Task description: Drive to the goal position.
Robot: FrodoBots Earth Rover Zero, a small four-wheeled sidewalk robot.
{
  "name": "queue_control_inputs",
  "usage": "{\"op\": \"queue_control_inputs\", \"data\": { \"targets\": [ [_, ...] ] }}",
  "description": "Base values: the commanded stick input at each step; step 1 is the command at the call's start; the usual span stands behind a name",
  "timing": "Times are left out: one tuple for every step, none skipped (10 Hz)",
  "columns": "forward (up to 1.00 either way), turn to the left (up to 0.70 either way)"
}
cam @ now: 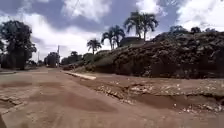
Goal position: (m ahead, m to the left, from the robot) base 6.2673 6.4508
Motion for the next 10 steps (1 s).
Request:
{"op": "queue_control_inputs", "data": {
  "targets": [
    [1.00, 0.27],
    [1.00, 0.27],
    [1.00, 0.27],
    [1.00, 0.27],
    [1.00, 0.27],
    [1.00, 0.27],
    [1.00, 0.27],
    [1.00, 0.27],
    [1.00, 0.27],
    [1.00, 0.27]
  ]
}}
